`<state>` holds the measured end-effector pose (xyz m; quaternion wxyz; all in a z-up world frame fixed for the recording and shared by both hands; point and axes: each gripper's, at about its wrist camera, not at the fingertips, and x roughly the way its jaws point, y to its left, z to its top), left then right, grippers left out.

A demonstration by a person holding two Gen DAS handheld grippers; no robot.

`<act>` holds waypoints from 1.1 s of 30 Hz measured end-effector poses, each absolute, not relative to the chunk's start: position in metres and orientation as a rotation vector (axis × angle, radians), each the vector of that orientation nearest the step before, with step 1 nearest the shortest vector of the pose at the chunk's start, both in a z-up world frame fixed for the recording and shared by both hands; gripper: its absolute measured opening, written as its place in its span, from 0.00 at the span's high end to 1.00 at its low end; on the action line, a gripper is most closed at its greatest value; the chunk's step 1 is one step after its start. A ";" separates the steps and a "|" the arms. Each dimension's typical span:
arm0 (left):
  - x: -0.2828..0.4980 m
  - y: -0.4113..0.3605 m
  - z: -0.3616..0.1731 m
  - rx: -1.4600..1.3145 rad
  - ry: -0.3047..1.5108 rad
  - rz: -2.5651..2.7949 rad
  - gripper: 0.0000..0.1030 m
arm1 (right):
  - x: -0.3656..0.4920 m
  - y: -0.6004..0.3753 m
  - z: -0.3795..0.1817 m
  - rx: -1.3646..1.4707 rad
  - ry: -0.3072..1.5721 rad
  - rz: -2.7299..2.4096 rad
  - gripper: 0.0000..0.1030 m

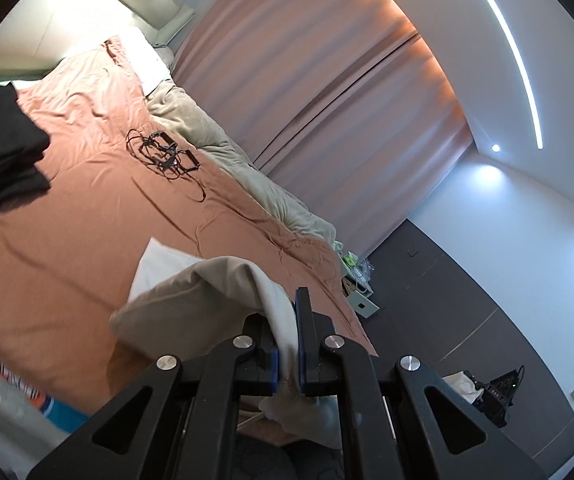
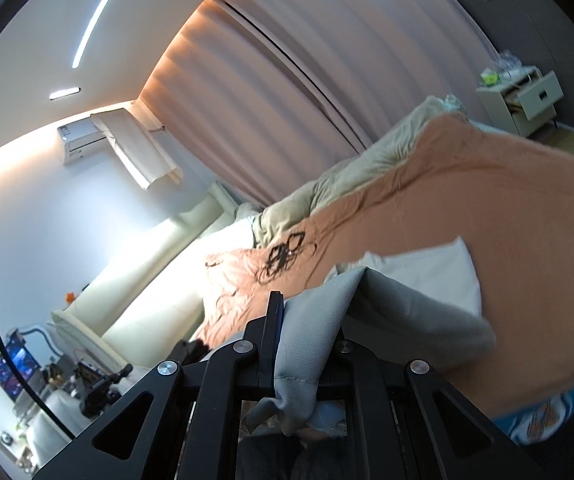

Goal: Fold large clothes
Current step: 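Lift the hem with both tools and fold it over toward the collar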

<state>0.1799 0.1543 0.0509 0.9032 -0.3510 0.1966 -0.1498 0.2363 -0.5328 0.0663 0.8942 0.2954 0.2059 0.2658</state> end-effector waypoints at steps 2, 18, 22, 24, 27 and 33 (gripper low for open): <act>0.204 0.153 0.058 -0.716 0.415 -0.303 0.92 | 0.257 -0.532 0.071 0.620 0.428 0.536 0.90; 0.372 0.148 0.040 -0.623 0.553 -0.229 0.92 | 0.401 -0.521 0.045 0.596 0.522 0.402 0.90; 0.403 0.149 0.022 -0.621 0.595 -0.207 0.92 | 0.430 -0.518 0.029 0.594 0.555 0.378 0.90; 0.421 0.148 0.012 -0.611 0.620 -0.191 0.92 | 0.445 -0.516 0.019 0.588 0.573 0.369 0.90; 0.445 0.150 -0.008 -0.615 0.666 -0.167 0.92 | 0.467 -0.512 0.003 0.578 0.605 0.350 0.90; 0.487 0.150 -0.052 -0.594 0.764 -0.108 0.91 | 0.510 -0.507 -0.038 0.569 0.687 0.312 0.90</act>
